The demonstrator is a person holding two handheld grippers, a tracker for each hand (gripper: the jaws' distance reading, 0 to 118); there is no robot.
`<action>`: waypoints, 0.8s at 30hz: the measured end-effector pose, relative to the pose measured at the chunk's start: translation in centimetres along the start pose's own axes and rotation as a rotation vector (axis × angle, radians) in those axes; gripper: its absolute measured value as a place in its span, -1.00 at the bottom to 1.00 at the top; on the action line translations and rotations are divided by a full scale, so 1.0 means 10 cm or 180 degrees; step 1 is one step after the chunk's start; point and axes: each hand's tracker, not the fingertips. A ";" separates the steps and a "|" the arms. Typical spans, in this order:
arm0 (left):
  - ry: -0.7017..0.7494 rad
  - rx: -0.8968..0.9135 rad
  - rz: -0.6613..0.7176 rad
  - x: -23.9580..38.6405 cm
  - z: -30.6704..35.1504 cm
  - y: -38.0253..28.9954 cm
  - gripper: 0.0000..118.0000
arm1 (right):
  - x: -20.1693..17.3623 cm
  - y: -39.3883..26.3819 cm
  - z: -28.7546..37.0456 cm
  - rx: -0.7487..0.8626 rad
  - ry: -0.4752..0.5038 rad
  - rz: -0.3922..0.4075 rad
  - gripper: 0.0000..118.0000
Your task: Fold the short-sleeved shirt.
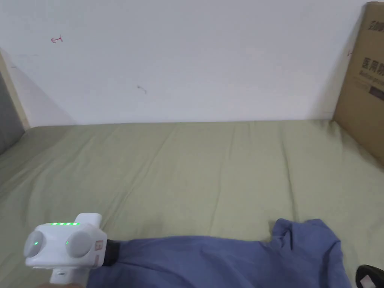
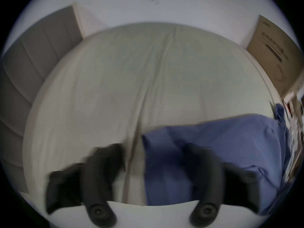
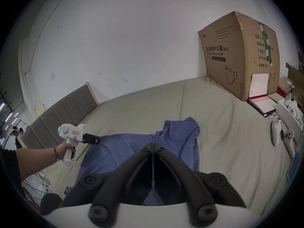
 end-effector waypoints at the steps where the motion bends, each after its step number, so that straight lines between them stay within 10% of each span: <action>1: 0.0094 0.0005 -0.0144 0.06 0.07 -0.02 -0.44 | 0.03 0.04 -0.04 -0.0003 -0.0013 0.0007 -1.00; 2: 0.0107 -0.0089 -0.0298 0.12 0.13 -0.06 -0.98 | 0.07 0.10 -0.09 -0.0008 -0.0024 0.0005 -1.00; 8: -0.0087 0.0390 -0.0085 -0.04 0.67 -0.12 -0.98 | 0.47 0.68 -0.75 -0.0347 0.0190 -0.0494 -1.00; 11: -0.0175 0.0567 0.0219 -0.23 0.89 -0.15 -0.98 | 0.65 0.96 -1.30 -0.0721 -0.0248 -0.0309 -0.97; 12: -0.0187 0.0555 0.0300 -0.25 0.93 -0.16 -0.98 | 0.71 1.04 -1.52 -0.0920 -0.0380 -0.0255 -0.68; 14: -0.0191 0.0502 0.0341 -0.31 0.97 -0.17 -0.98 | 0.81 1.09 -1.92 -0.1437 -0.0387 -0.0309 0.80; 15: -0.0205 0.0479 0.0362 -0.33 0.99 -0.19 -0.98 | 0.90 1.06 -2.12 -0.1711 -0.0402 -0.0451 0.90; 19: -0.0200 0.0433 0.0395 -0.40 0.97 -0.24 -0.98 | 1.11 0.94 -2.54 -0.1853 -0.0736 -0.0645 0.89; 24: -0.0180 0.0265 0.0320 -0.42 0.86 -0.34 -0.98 | 1.24 0.79 -2.91 -0.2181 -0.0898 -0.0203 0.58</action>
